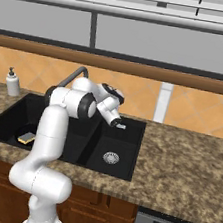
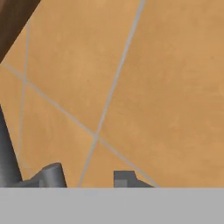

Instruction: Pick the pan and sponge and place them into the sink. Then turn on the water.

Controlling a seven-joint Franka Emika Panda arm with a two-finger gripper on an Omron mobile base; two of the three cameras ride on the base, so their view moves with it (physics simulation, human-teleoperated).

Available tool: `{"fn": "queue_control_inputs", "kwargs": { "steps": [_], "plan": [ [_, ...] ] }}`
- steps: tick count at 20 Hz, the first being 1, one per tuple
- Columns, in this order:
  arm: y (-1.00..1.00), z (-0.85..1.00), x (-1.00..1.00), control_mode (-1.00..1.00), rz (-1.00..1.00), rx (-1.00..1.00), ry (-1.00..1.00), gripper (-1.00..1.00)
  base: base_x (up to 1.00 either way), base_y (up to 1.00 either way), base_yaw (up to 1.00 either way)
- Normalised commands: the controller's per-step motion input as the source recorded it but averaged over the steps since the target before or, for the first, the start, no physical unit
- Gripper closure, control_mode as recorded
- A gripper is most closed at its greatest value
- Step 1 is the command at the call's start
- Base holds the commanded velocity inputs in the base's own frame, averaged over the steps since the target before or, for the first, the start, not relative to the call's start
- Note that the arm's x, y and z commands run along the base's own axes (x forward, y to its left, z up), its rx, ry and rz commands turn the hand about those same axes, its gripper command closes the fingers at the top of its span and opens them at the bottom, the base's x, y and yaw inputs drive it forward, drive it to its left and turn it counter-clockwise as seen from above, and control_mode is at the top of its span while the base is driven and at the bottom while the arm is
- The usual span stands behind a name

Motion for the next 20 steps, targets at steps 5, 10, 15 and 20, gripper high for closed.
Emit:
{"fn": "queue_control_inputs", "kwargs": {
  "steps": [5, 10, 15, 20],
  "plan": [
    [-0.71, -0.24, 0.01, -1.0, -0.04, 0.1, 0.17, 1.0, 0.0, 0.0, 0.0],
    [-0.65, -0.31, 0.0, -1.0, -0.02, 0.08, 0.14, 1.0, 0.0, 0.0, 0.0],
    [-0.6, -0.32, 0.0, -1.0, -0.02, 0.07, 0.12, 1.0, 0.0, 0.0, 0.0],
    [-0.47, -0.01, -0.49, -1.0, 0.0, 0.11, 0.0, 1.0, 0.0, 0.0, 0.0]
  ]
}}
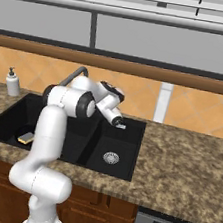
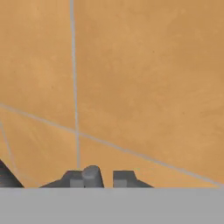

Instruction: Pick the pan and sponge and place them into the sink. Then turn on the water.

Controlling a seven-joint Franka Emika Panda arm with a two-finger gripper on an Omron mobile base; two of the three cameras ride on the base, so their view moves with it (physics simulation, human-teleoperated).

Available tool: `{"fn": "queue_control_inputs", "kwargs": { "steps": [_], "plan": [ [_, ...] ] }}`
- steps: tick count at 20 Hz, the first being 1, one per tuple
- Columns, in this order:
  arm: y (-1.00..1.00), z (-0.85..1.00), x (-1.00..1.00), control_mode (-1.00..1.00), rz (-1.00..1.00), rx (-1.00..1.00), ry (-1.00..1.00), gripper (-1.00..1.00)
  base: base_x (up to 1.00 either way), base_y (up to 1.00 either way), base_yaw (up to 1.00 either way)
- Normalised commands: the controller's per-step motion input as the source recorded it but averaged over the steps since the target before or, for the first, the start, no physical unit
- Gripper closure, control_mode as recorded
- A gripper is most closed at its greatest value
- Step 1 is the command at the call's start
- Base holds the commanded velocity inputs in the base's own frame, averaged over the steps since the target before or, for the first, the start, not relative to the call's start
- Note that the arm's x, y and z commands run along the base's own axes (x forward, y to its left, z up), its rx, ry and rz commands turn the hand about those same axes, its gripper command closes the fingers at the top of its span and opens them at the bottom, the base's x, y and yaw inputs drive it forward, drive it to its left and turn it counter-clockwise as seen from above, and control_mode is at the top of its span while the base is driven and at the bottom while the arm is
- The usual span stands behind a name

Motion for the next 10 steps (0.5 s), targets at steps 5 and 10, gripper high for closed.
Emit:
{"fn": "queue_control_inputs", "kwargs": {
  "steps": [5, 10],
  "plan": [
    [-0.57, 0.62, -0.92, -1.0, 0.0, 0.24, -0.04, 1.0, 0.0, 0.0, 0.0],
    [-0.58, 0.69, -0.99, -1.0, 0.0, 0.27, -0.12, 1.0, 0.0, 0.0, 0.0]
  ]
}}
